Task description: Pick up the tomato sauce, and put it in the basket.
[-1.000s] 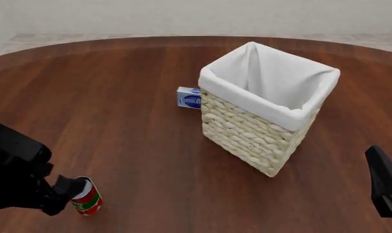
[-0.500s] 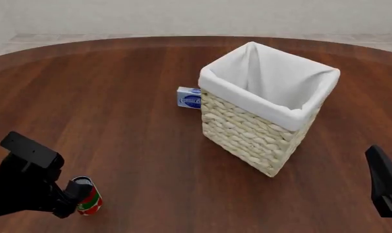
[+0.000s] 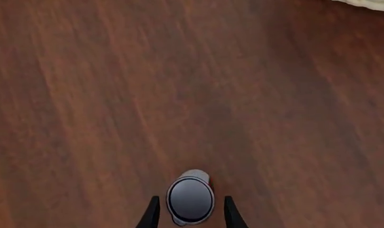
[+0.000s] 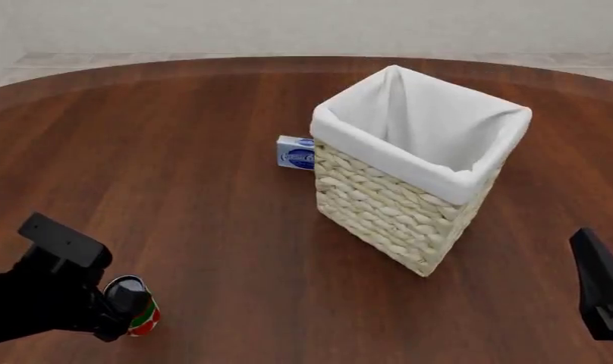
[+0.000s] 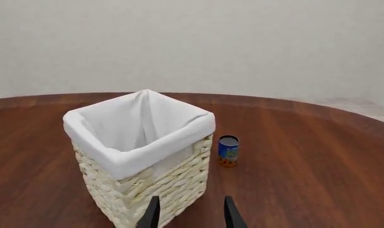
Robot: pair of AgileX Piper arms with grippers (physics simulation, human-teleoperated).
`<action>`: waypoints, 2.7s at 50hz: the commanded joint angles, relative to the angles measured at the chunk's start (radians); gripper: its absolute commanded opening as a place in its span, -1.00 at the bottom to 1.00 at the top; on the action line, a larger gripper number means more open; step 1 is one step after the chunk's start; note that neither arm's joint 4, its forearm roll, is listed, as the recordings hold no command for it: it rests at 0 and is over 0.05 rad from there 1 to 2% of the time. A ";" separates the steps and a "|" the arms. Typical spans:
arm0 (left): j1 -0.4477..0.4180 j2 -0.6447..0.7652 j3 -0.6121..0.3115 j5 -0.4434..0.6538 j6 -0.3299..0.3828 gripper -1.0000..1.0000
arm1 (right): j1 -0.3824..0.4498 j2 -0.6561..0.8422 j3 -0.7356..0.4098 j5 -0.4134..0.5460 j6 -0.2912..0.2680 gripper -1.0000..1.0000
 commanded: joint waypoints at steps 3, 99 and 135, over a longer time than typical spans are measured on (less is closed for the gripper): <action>0.004 0.056 0.026 -0.070 -0.001 1.00 | 0.001 0.000 0.003 0.000 -0.005 1.00; -0.140 -0.069 -0.391 0.160 0.001 -1.00 | 0.018 0.000 -0.001 0.001 -0.017 1.00; -0.346 0.046 -0.597 0.087 -0.036 -1.00 | 0.028 0.000 0.000 0.000 -0.018 1.00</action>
